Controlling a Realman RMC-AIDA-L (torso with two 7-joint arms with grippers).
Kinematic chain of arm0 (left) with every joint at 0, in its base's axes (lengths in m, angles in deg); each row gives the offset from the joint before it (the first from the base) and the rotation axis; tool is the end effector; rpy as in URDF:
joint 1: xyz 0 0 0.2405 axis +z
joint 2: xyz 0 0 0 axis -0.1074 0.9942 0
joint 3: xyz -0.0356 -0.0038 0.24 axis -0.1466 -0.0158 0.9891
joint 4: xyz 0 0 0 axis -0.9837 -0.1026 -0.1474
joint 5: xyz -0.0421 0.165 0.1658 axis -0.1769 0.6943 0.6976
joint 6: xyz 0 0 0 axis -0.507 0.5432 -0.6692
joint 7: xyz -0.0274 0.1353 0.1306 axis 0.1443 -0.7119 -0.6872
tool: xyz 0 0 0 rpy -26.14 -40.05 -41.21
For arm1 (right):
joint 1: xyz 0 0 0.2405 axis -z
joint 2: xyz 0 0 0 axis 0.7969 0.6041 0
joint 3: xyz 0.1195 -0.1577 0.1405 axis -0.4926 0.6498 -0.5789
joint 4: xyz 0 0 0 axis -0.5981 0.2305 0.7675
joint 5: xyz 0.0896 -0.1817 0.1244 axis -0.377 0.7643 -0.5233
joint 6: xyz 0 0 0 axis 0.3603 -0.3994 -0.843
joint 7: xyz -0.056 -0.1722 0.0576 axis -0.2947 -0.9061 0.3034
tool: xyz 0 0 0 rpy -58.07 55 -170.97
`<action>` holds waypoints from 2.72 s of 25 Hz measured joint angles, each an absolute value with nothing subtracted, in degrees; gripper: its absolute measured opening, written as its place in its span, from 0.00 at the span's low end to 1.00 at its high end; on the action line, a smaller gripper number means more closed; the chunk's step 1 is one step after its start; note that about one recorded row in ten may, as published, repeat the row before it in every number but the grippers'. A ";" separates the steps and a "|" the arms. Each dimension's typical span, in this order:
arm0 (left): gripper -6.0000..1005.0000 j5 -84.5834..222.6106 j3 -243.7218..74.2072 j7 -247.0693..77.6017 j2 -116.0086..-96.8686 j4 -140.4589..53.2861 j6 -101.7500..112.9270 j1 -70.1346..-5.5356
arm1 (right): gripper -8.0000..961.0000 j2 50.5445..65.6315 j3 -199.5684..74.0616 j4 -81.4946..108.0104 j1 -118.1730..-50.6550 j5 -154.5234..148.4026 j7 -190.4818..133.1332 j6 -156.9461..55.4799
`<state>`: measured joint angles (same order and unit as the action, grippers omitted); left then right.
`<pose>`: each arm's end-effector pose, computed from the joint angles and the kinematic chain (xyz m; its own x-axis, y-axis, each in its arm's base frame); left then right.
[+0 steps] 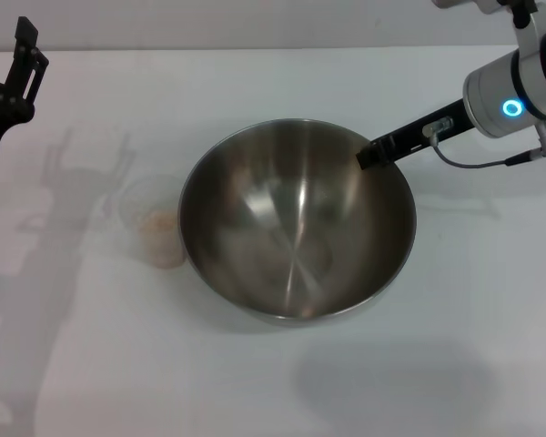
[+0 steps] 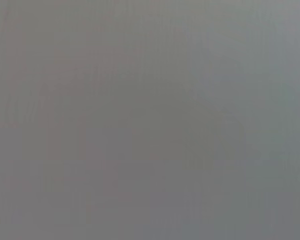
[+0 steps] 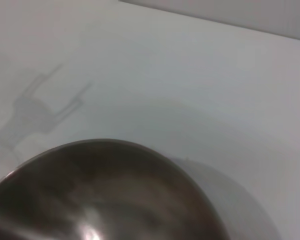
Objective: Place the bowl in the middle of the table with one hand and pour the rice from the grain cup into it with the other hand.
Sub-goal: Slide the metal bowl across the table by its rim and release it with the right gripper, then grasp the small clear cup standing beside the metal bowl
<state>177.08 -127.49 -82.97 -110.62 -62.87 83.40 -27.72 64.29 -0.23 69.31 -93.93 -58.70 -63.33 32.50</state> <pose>-0.2698 0.3560 -0.0078 0.5993 -0.3601 0.7150 0.7126 -0.1670 -0.6814 0.1783 0.4321 -0.0514 0.6370 -0.7645 -0.0984 -0.7422 -0.5739 -0.3459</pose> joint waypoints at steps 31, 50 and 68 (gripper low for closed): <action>0.79 177.09 -127.42 -82.94 -110.59 -62.85 86.14 -26.64 | 0.52 64.59 19.05 89.50 -82.99 -57.69 -75.94 -7.60; 0.79 177.11 -127.40 -83.15 -110.40 -62.40 86.30 -25.10 | 0.53 64.59 56.49 39.64 -77.77 -55.22 -34.94 -126.63; 0.79 179.57 -114.62 -83.65 -110.35 -58.90 84.89 -17.52 | 0.53 64.03 45.29 18.41 -77.70 -55.67 -16.73 -135.58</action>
<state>179.57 -114.62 -83.65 -110.35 -58.90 84.89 -17.52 64.03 45.29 18.41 -77.70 -55.67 -16.73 -135.58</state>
